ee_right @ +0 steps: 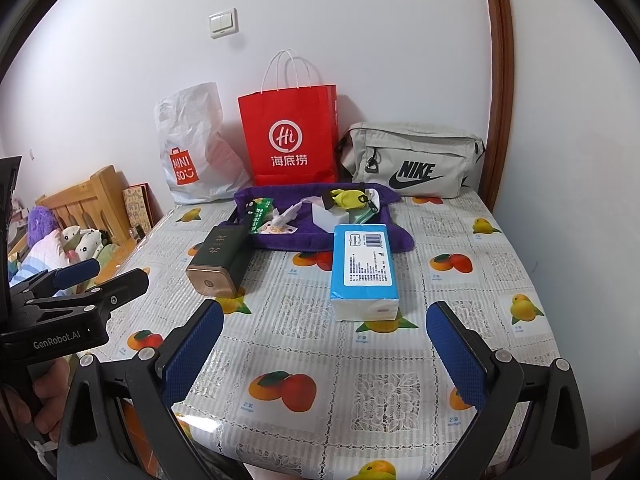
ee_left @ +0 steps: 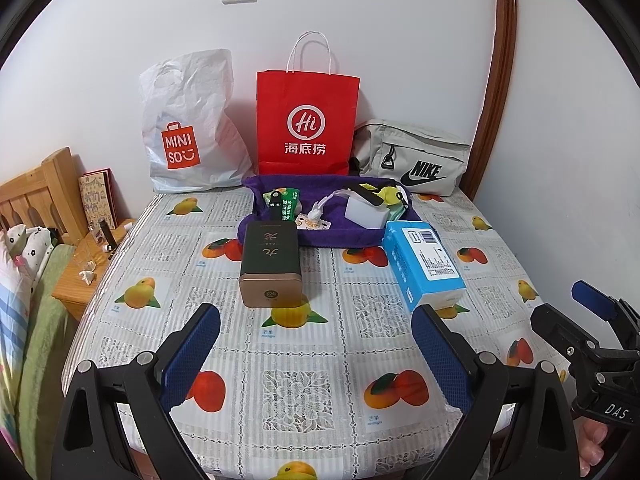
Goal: Organize soft objects
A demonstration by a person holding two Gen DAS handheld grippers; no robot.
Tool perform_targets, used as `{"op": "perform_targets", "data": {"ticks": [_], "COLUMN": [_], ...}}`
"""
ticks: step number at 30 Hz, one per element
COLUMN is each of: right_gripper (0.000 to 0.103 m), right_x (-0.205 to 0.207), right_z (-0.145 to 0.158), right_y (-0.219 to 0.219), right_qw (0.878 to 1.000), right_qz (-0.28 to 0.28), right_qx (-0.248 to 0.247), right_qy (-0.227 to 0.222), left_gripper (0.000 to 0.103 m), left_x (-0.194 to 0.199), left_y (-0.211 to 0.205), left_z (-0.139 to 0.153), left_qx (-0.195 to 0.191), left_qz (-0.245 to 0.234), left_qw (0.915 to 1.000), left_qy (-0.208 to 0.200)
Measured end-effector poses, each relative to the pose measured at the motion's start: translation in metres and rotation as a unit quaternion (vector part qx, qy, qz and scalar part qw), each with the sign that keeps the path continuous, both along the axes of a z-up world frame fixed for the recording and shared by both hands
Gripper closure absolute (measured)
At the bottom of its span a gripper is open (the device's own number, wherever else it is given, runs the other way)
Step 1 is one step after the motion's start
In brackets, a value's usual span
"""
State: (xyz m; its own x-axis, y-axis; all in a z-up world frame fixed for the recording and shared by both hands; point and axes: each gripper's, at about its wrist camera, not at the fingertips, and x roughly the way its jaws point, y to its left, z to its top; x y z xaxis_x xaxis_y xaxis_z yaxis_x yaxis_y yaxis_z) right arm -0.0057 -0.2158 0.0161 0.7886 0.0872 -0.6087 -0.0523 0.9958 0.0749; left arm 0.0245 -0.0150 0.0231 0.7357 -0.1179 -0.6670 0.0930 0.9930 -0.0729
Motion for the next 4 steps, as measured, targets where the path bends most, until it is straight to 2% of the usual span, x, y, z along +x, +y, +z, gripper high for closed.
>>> {"op": "perform_targets", "data": {"ticks": [4], "right_gripper": [0.003], "right_x": [0.0014], "right_z": [-0.0017], "right_y": [-0.0002], "right_qw": [1.0], "right_qz": [0.002], "right_qx": [-0.001], "right_qy": [0.003], "left_gripper": [0.006], "left_x": [0.0016], "left_y": [0.0015], "left_z": [-0.0013], "left_qx": [-0.002], "left_qz": [0.001], "left_qw": [1.0], "left_qy": [0.002]}}
